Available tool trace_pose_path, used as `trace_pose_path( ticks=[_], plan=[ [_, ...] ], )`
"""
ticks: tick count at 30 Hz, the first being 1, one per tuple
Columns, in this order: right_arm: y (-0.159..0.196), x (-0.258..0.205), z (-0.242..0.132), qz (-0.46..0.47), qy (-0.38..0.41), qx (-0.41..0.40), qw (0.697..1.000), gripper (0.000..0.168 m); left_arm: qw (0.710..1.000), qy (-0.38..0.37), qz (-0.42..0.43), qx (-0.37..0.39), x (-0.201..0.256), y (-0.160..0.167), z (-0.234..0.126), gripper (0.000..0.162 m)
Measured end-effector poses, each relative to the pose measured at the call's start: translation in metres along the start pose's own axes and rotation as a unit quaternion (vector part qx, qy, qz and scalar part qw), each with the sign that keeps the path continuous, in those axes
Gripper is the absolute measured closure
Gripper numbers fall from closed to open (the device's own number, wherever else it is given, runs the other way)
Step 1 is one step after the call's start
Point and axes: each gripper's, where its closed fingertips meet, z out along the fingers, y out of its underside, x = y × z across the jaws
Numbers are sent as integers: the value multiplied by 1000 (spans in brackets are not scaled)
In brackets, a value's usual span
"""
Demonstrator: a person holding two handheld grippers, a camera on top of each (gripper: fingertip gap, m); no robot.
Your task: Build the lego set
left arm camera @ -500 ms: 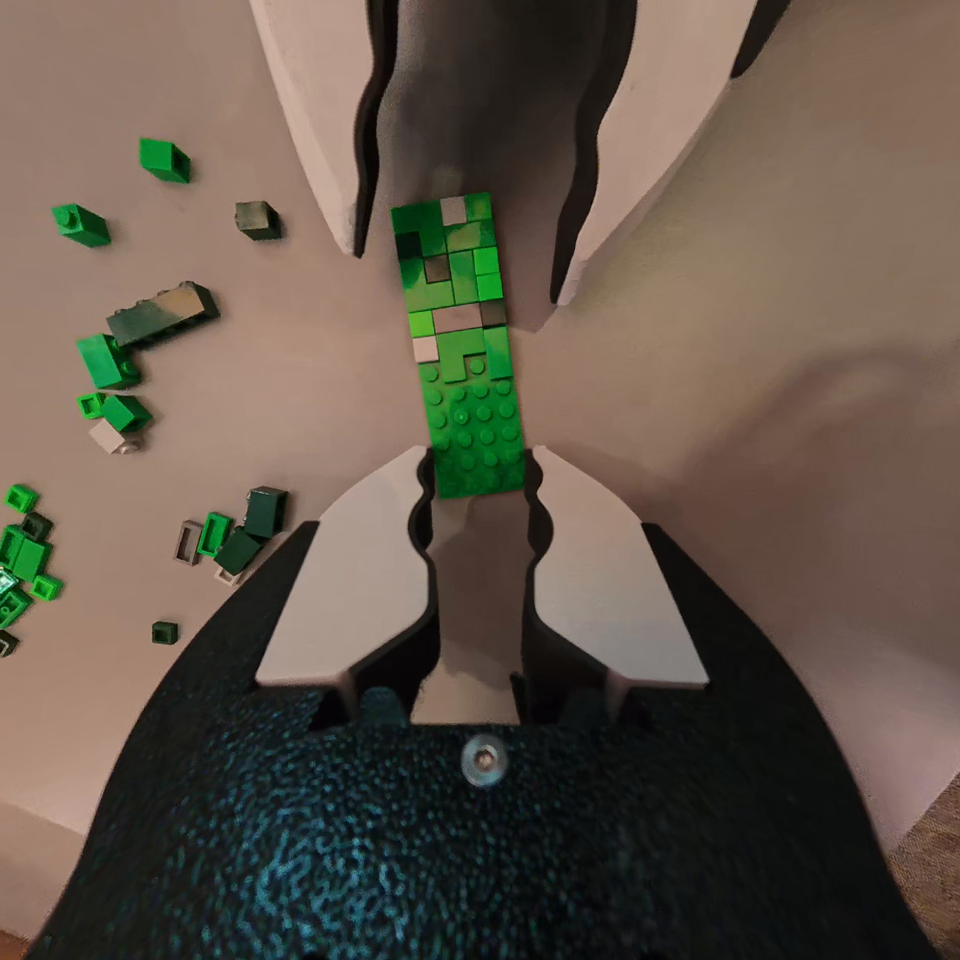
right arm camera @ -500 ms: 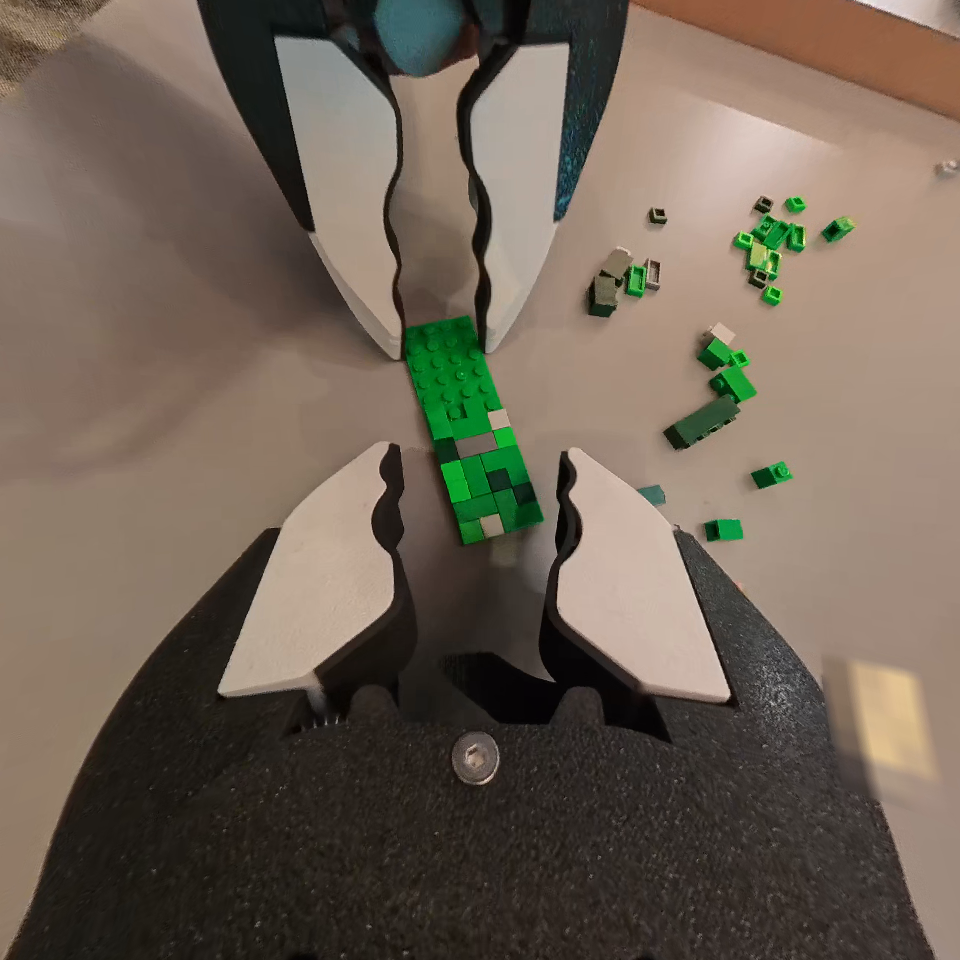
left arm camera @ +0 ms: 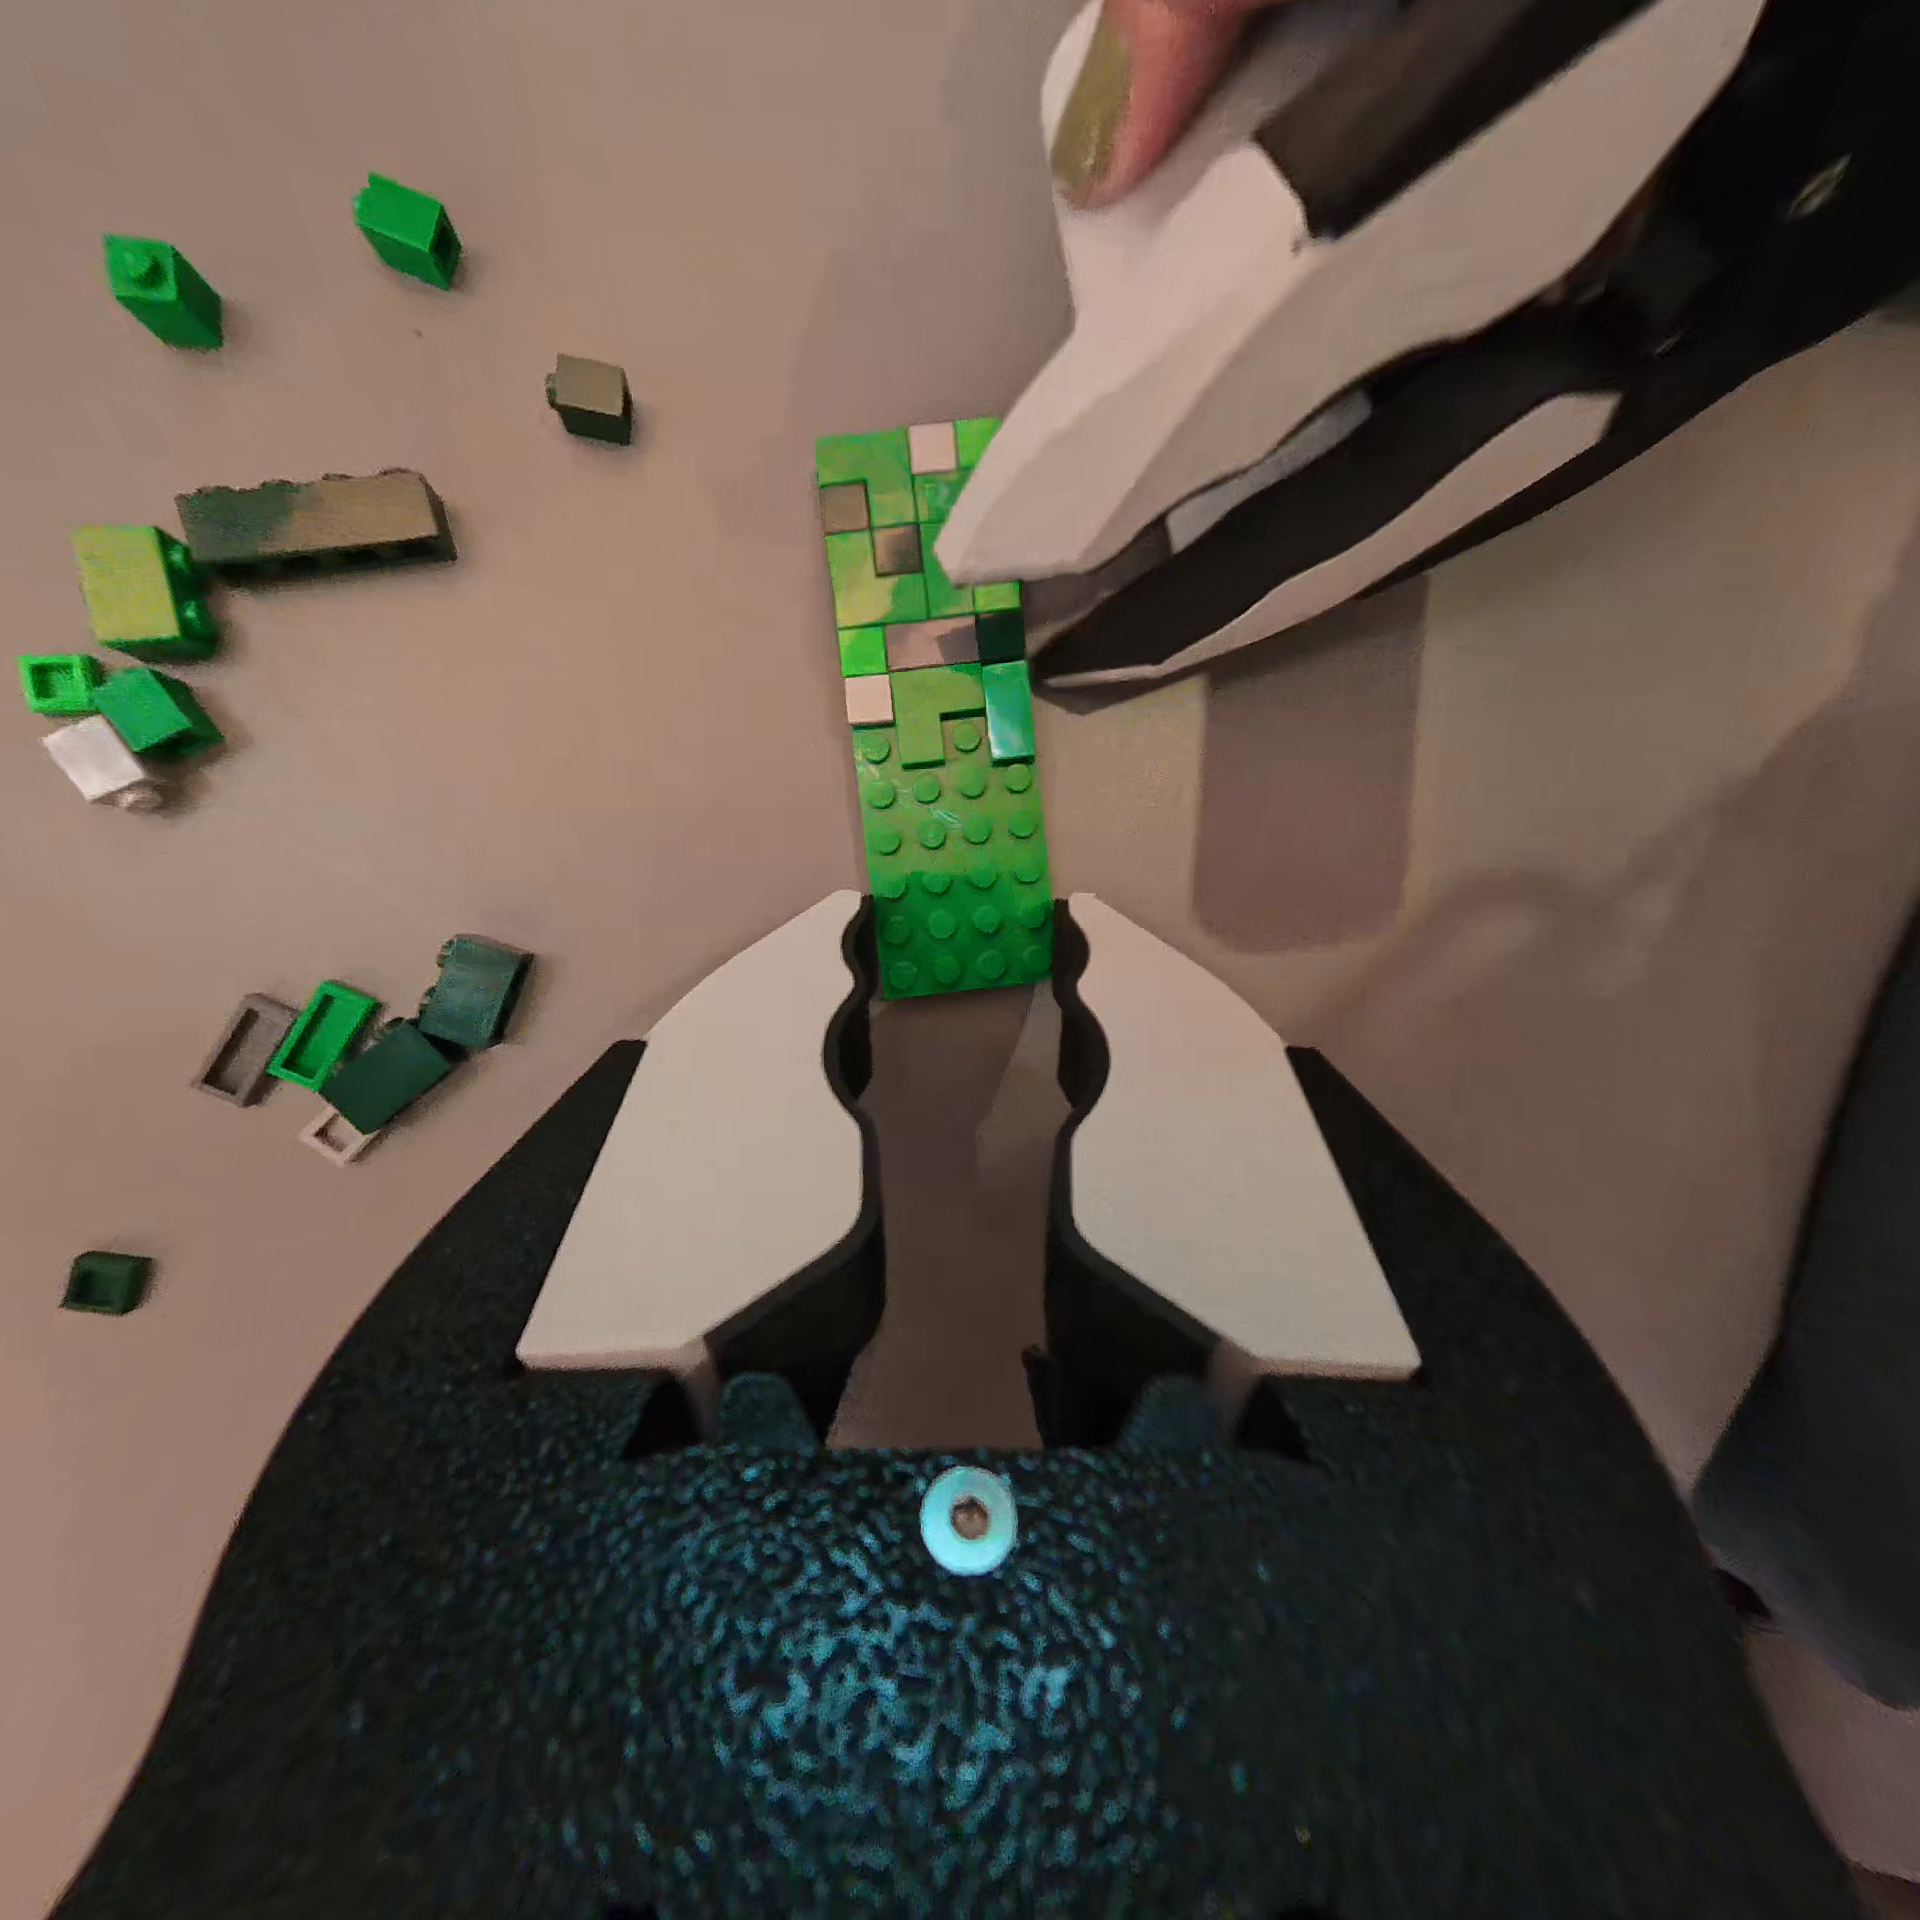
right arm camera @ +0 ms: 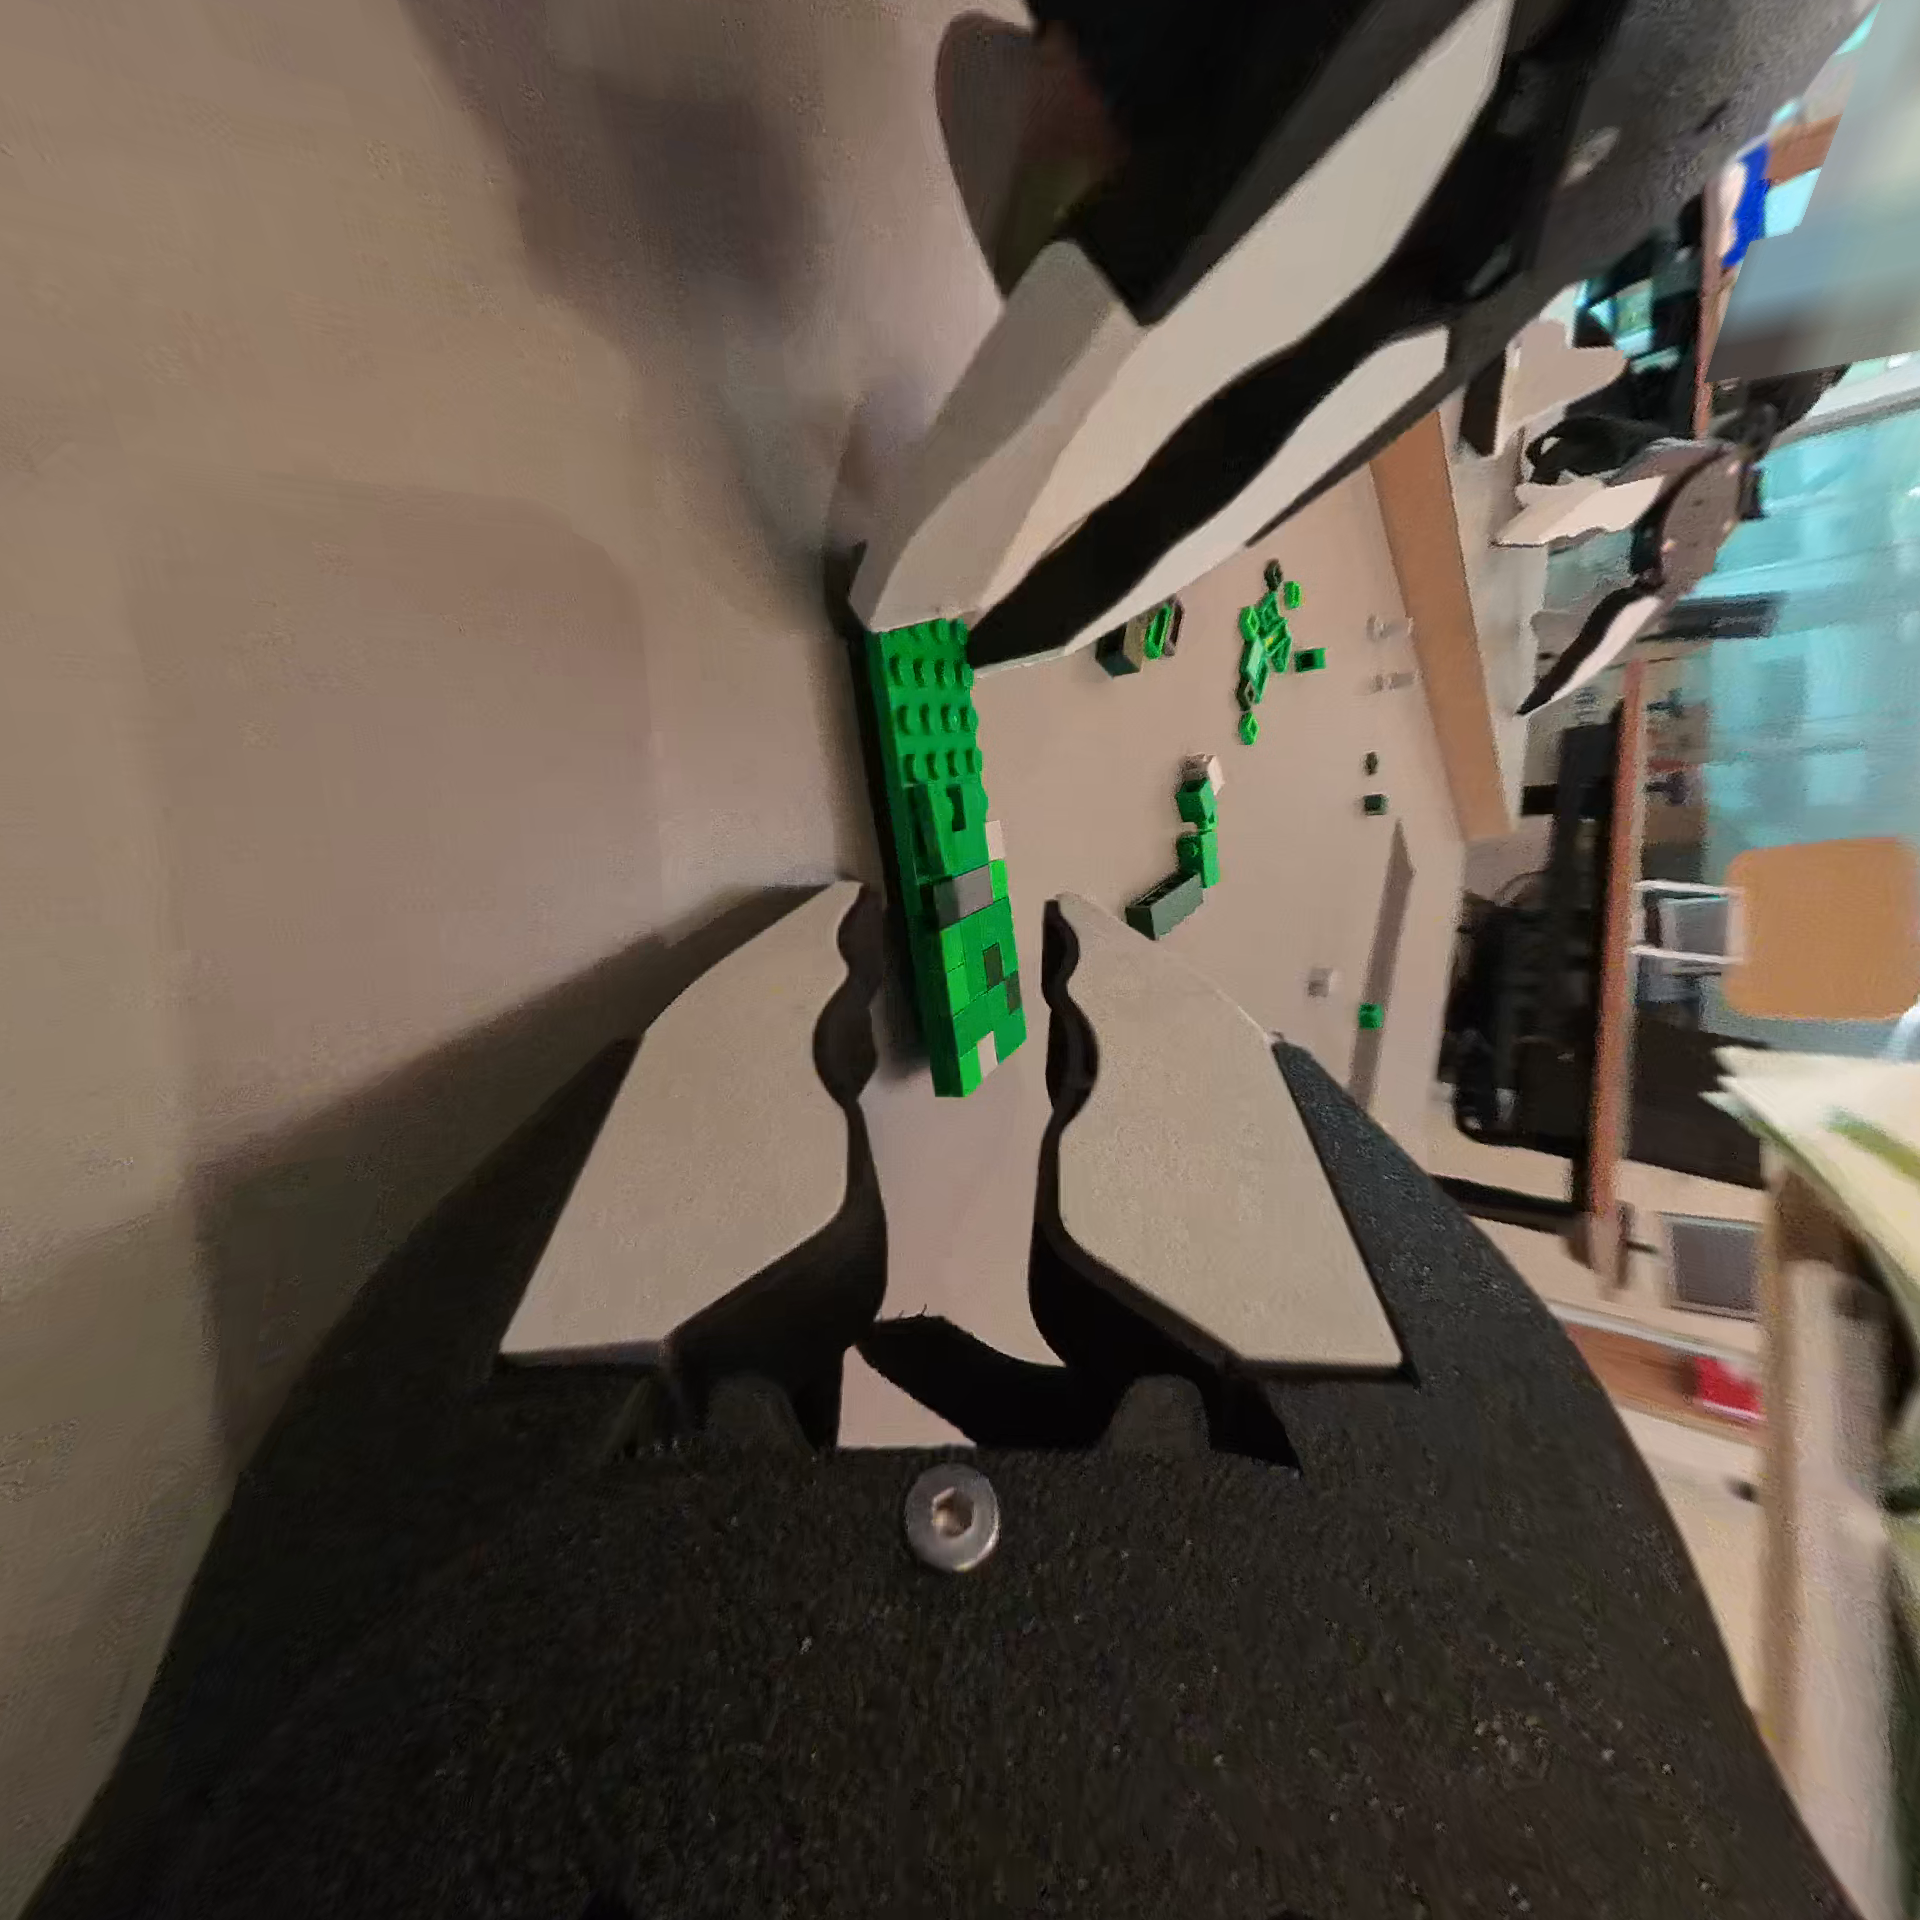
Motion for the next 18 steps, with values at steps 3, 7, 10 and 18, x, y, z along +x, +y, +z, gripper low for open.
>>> trace_pose_path(
  ticks=[3,7,10,18],
  plan=[
    [6,3,6,-44,18,-32,998,150,1000,19,-14,10,0,-1,-1,130],
    [9,6,9,-100,65,-53,991,159,1000,19,-16,17,0,-1,-1,130],
    [8,8,9,-121,107,-57,985,161,1000,17,-16,21,1,0,-1,130],
    [8,28,-1,-107,194,-54,974,162,981,-116,82,131,8,-19,-33,116]
  ],
)
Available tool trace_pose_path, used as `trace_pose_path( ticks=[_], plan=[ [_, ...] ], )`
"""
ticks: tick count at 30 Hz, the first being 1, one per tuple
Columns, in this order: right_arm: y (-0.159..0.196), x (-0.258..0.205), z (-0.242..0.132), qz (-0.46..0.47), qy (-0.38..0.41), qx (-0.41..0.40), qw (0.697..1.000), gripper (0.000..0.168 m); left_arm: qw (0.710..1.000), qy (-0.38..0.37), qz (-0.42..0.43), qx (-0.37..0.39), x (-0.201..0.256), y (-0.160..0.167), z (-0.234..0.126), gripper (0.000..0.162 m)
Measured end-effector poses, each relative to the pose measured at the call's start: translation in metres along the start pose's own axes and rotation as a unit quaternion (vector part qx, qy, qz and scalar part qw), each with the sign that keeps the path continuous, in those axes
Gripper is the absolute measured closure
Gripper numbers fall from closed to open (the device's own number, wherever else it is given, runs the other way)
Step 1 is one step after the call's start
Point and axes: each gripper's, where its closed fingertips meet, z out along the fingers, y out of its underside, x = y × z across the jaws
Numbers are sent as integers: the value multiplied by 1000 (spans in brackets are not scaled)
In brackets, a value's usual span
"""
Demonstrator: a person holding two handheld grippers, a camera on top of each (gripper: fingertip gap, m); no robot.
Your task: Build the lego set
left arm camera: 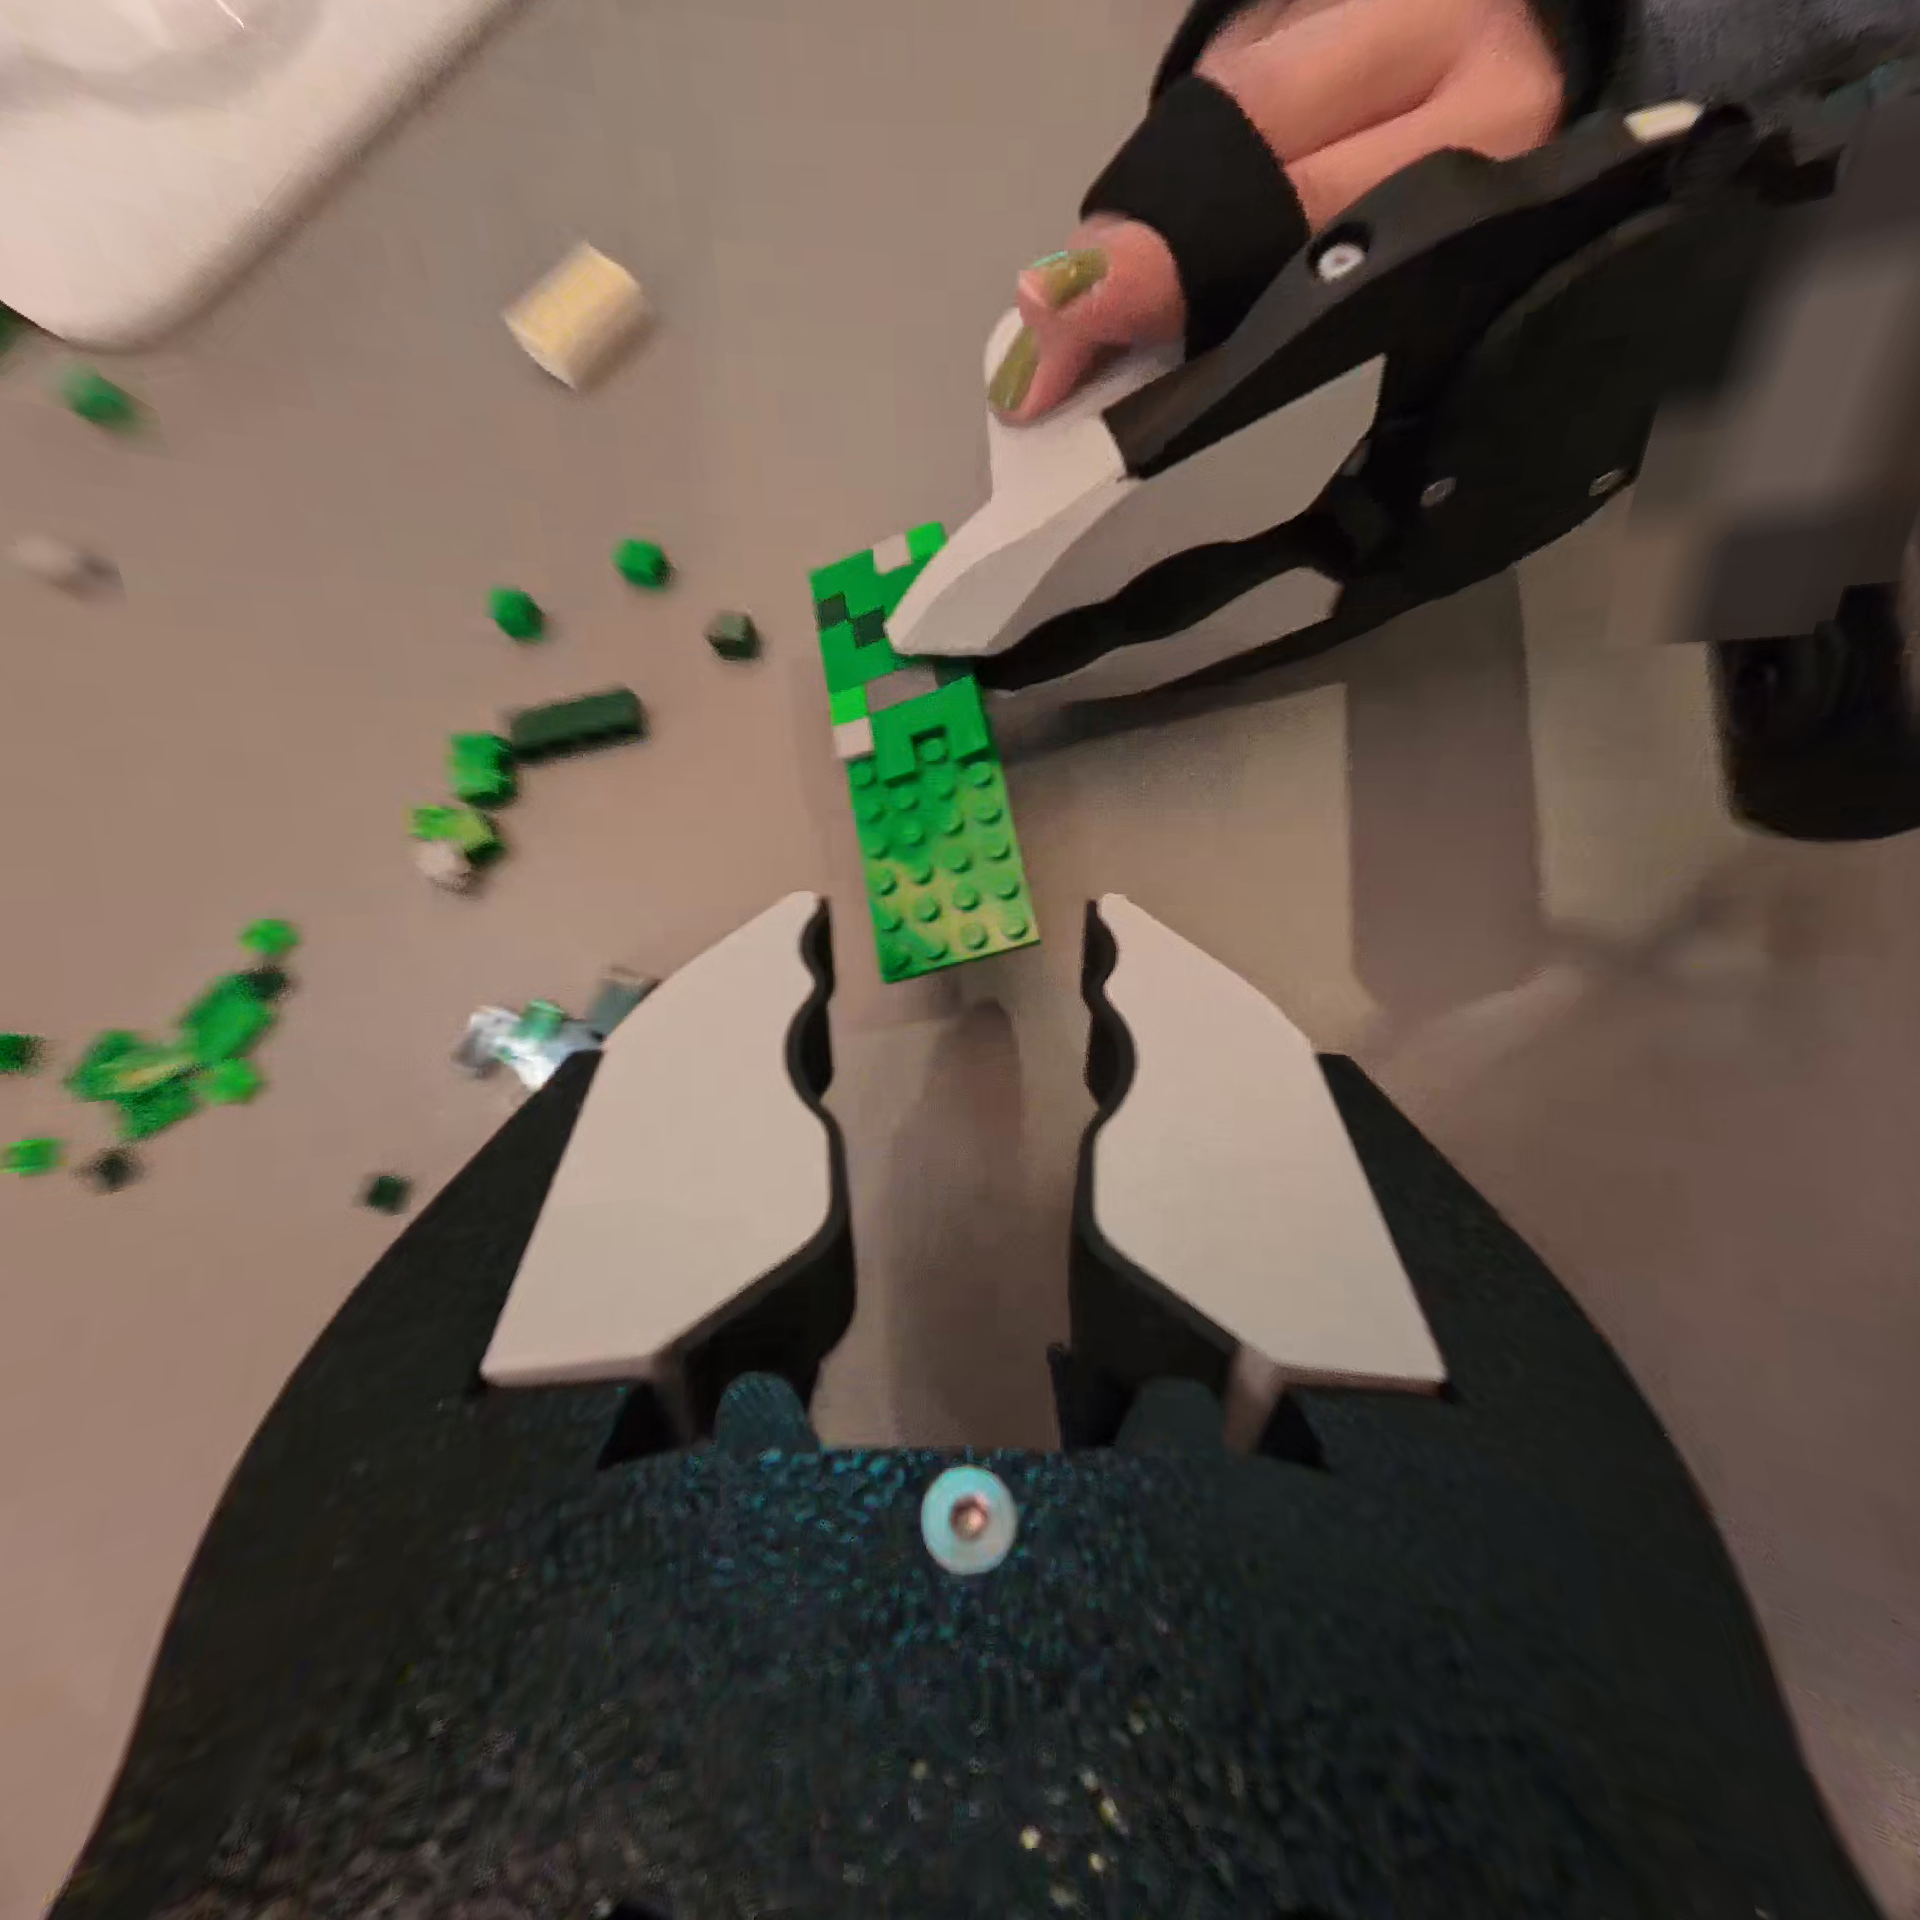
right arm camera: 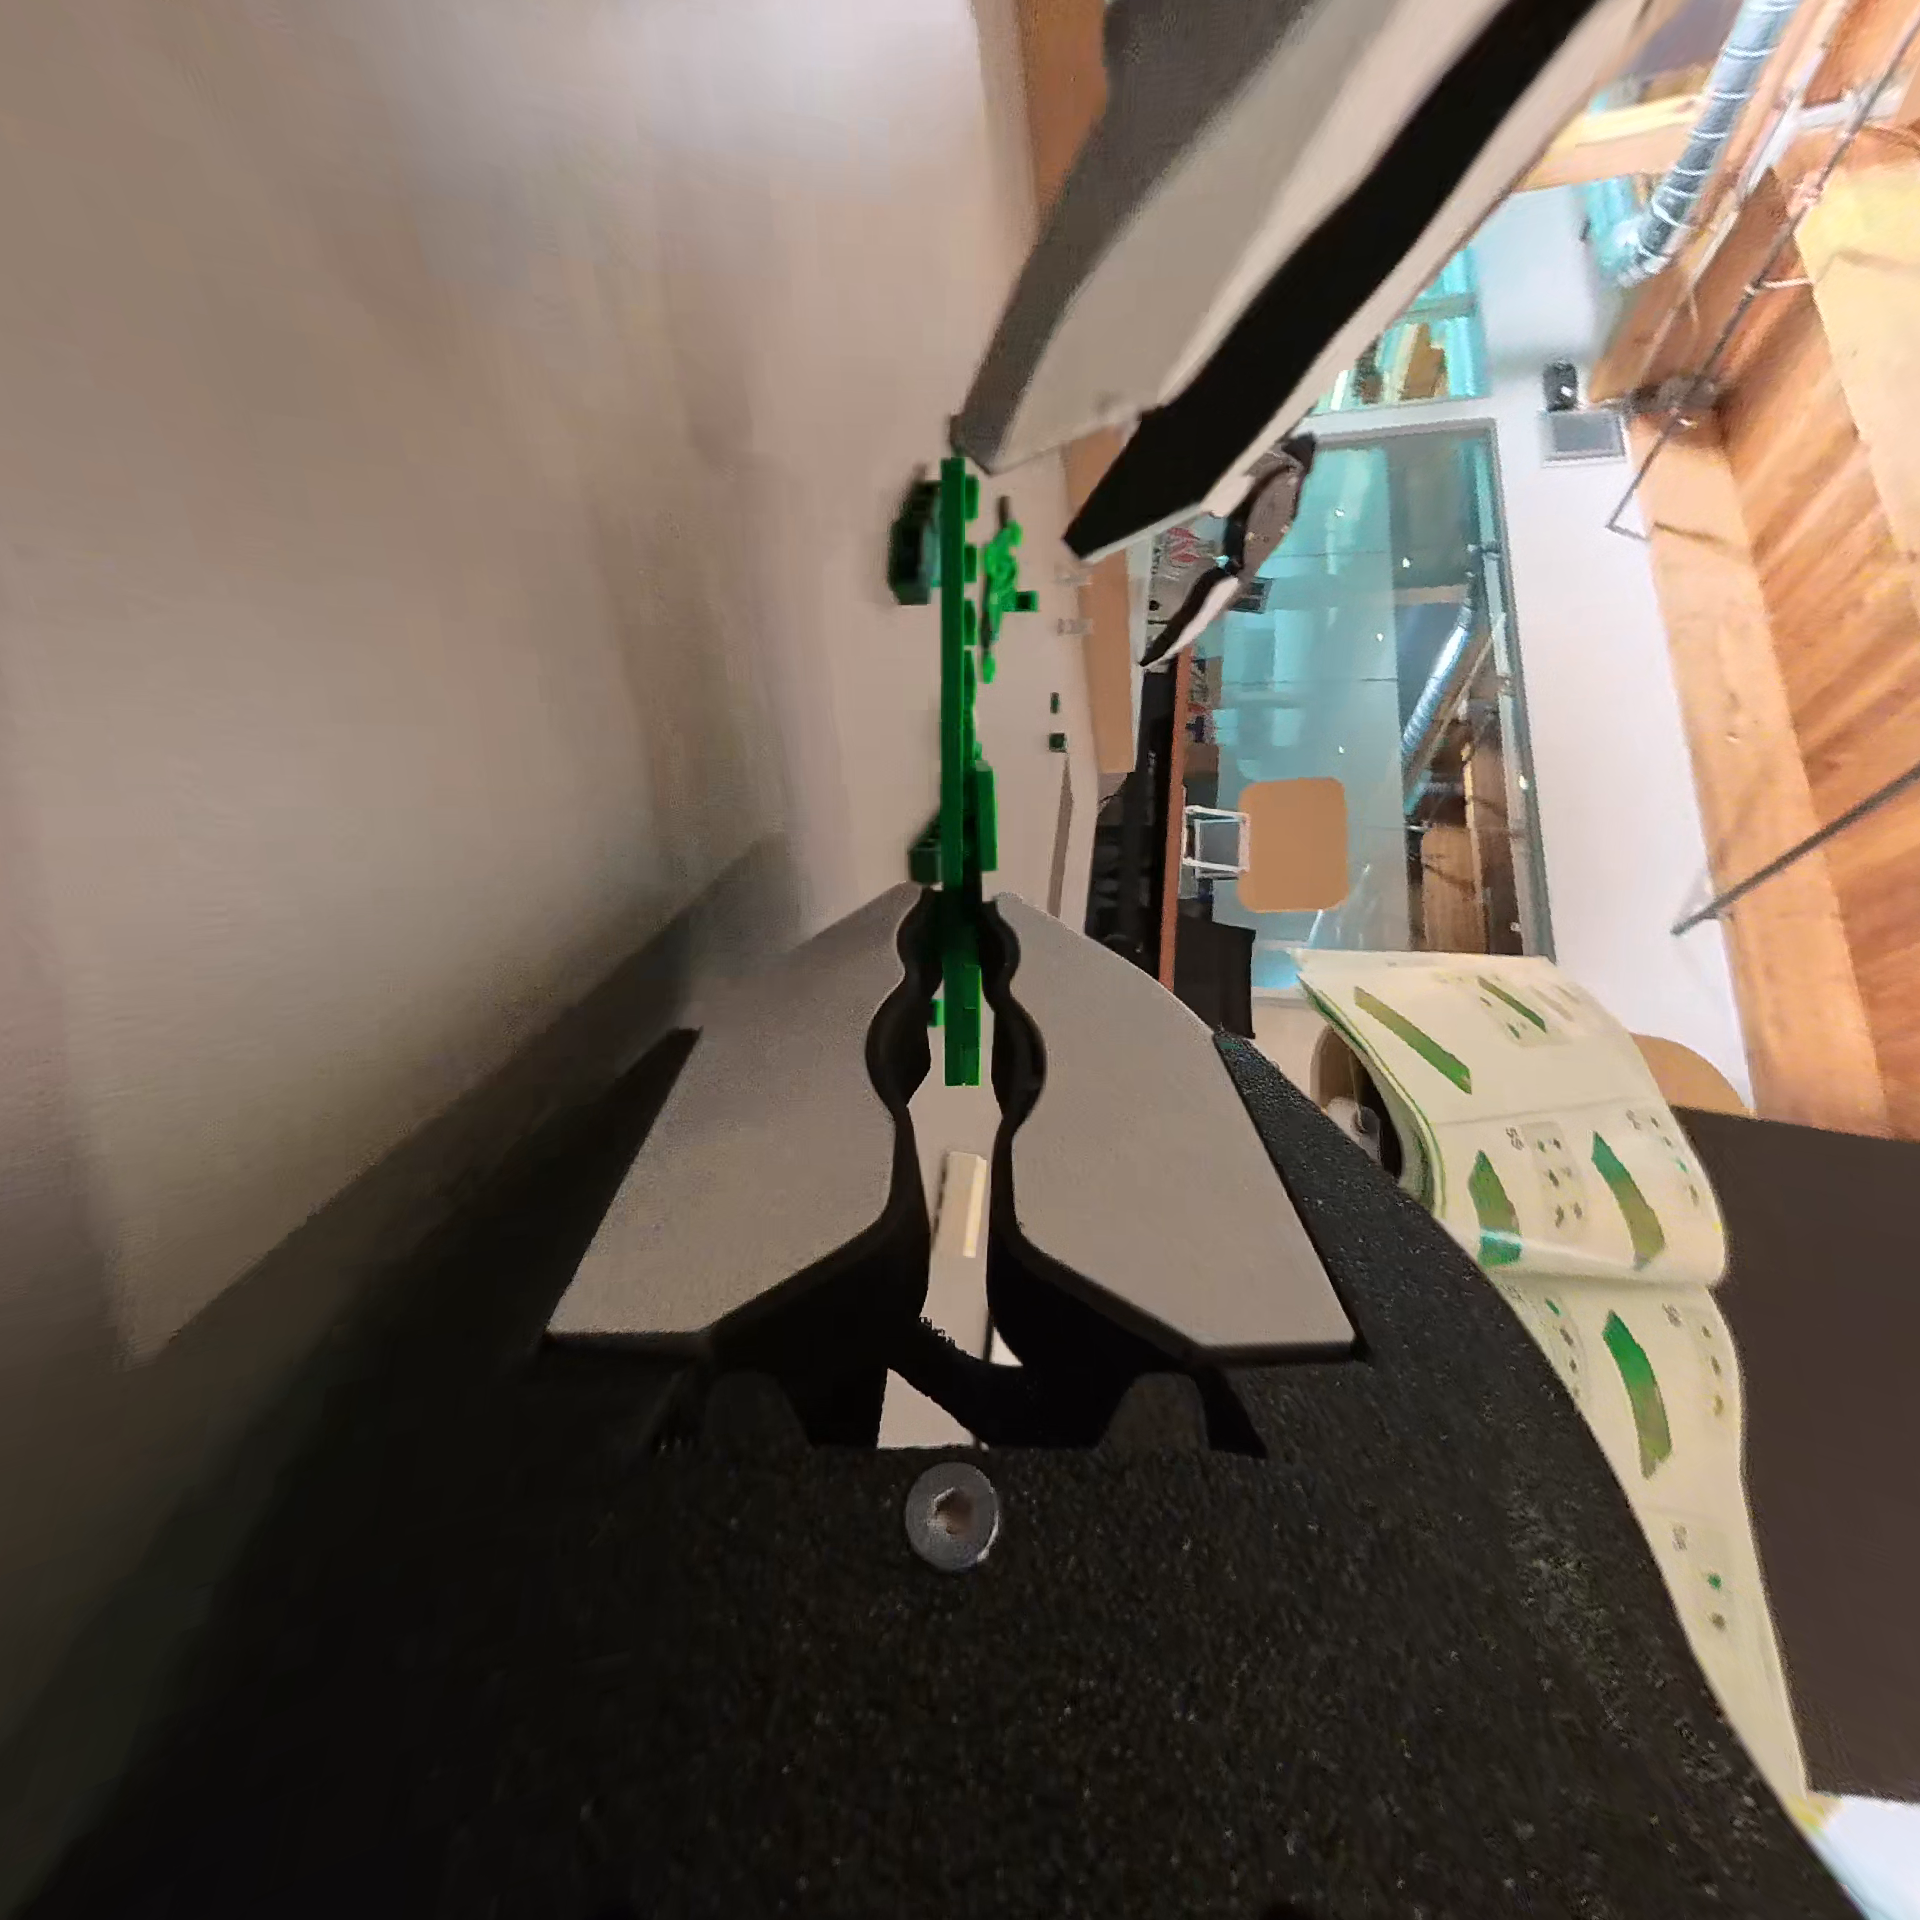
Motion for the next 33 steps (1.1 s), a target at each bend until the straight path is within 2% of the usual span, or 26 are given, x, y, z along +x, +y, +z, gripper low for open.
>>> trace_pose_path(
  ticks=[2,4,6,7,9,12,15,16,20,22,24,27,31,33],
  plan=[
    [0,7,-1,13,8,4,1000,162,992,-93,88,21,-12,-2,-7,99],
    [-1,15,-2,17,20,5,1000,162,951,-215,222,9,-27,-2,-14,91],
    [-3,22,-4,19,29,8,999,162,886,-295,357,2,-25,-8,-16,94],
    [-4,24,-5,20,32,9,999,162,861,-312,403,2,-21,-11,-13,98],
    [-6,29,-7,19,39,12,999,162,830,-341,441,7,-16,-16,-9,110],
    [-7,32,-10,17,45,14,999,162,819,-366,441,19,-20,-22,-8,121],
    [-9,34,-11,15,48,16,999,162,809,-374,452,42,-16,-31,-10,151],
    [-8,35,-11,16,52,15,998,162,806,-374,457,43,-15,-32,-10,157],
    [-10,44,-15,41,77,31,996,157,797,-383,465,49,-14,-35,-13,158],
    [-14,52,-20,59,100,51,992,139,804,-376,459,51,-14,-35,-13,158],
    [-21,54,-24,38,112,69,991,132,803,-376,460,51,-14,-36,-15,158],
    [-28,48,-21,11,111,67,991,136,801,-374,465,51,-12,-39,-16,158],
    [-28,51,-20,-14,134,52,989,158,794,-373,477,53,-9,-43,-17,158],
    [-27,53,-21,-11,136,47,990,158,792,-376,479,53,-9,-45,-18,158]
  ],
)
